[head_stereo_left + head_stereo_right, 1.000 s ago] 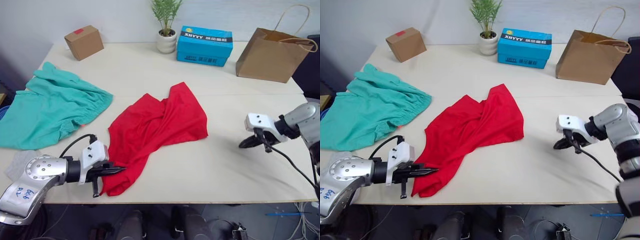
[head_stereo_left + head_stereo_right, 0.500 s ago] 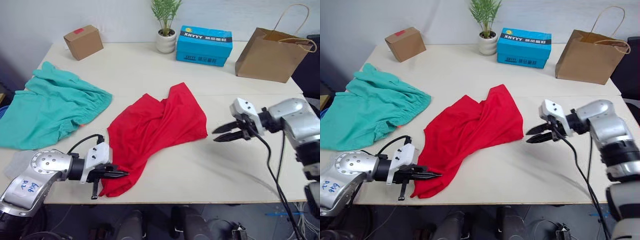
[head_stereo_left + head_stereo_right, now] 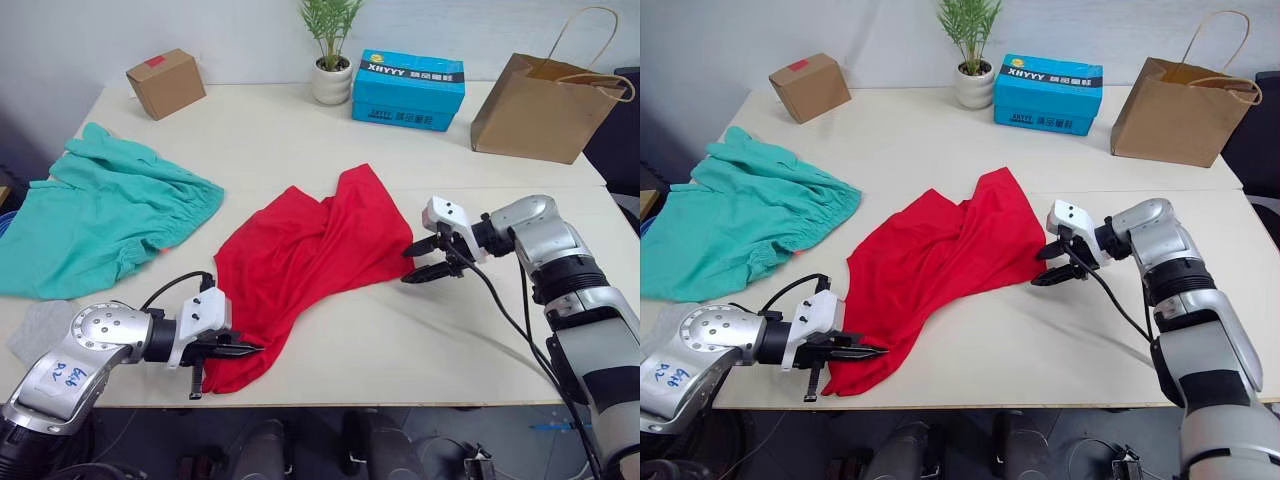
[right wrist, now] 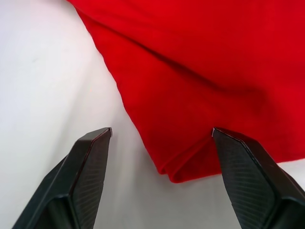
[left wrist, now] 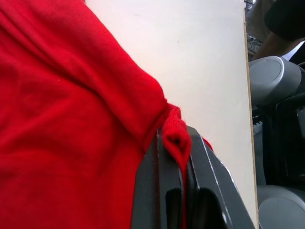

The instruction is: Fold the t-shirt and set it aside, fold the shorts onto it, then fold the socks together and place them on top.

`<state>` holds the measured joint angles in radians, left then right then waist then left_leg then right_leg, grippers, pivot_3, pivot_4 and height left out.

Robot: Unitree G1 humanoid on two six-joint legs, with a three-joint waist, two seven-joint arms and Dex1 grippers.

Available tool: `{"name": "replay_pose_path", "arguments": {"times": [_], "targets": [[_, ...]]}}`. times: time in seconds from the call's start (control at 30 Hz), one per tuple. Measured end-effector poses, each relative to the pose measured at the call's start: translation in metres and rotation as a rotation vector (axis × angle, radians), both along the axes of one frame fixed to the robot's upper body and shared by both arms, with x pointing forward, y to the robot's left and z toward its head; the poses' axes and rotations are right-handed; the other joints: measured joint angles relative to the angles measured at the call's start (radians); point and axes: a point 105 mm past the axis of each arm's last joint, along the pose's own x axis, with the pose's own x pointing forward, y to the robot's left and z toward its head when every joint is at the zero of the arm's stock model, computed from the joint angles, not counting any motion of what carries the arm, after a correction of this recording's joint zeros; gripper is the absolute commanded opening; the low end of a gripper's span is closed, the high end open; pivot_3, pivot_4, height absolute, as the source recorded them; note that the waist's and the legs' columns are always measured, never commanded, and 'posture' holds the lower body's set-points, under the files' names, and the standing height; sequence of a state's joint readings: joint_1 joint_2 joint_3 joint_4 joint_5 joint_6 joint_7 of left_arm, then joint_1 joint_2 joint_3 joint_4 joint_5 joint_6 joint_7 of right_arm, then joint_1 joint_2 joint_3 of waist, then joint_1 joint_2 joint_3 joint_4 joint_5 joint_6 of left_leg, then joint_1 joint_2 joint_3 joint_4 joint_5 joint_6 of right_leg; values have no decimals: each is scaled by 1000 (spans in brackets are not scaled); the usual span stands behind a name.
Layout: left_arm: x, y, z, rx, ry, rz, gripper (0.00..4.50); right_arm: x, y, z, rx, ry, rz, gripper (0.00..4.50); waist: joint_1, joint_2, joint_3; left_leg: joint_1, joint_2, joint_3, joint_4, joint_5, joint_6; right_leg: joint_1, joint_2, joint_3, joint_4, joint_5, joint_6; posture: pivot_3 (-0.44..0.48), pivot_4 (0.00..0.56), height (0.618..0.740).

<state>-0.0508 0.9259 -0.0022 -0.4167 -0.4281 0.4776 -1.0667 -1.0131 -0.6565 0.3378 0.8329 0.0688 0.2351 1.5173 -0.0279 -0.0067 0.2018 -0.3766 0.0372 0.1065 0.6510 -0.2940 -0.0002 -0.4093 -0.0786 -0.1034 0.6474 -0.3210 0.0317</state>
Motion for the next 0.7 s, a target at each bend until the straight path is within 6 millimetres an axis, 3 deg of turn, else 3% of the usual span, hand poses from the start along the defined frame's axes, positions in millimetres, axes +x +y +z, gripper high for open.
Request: {"name": "replay_pose_path", "arguments": {"times": [0.3,0.7], "targets": [[-2,0,-4,-3,12,12,0,7,-4,6,23,11,-62,3410,-1,0,0,0,0,0,0,0,0,0,0,0,0,0,0,0,150,740],[1,-1,0,-6,-9,7,0,-1,16,-2,73,69,-6,3410,-1,0,0,0,0,0,0,0,0,0,0,0,1,0,0,0,150,740]]}}
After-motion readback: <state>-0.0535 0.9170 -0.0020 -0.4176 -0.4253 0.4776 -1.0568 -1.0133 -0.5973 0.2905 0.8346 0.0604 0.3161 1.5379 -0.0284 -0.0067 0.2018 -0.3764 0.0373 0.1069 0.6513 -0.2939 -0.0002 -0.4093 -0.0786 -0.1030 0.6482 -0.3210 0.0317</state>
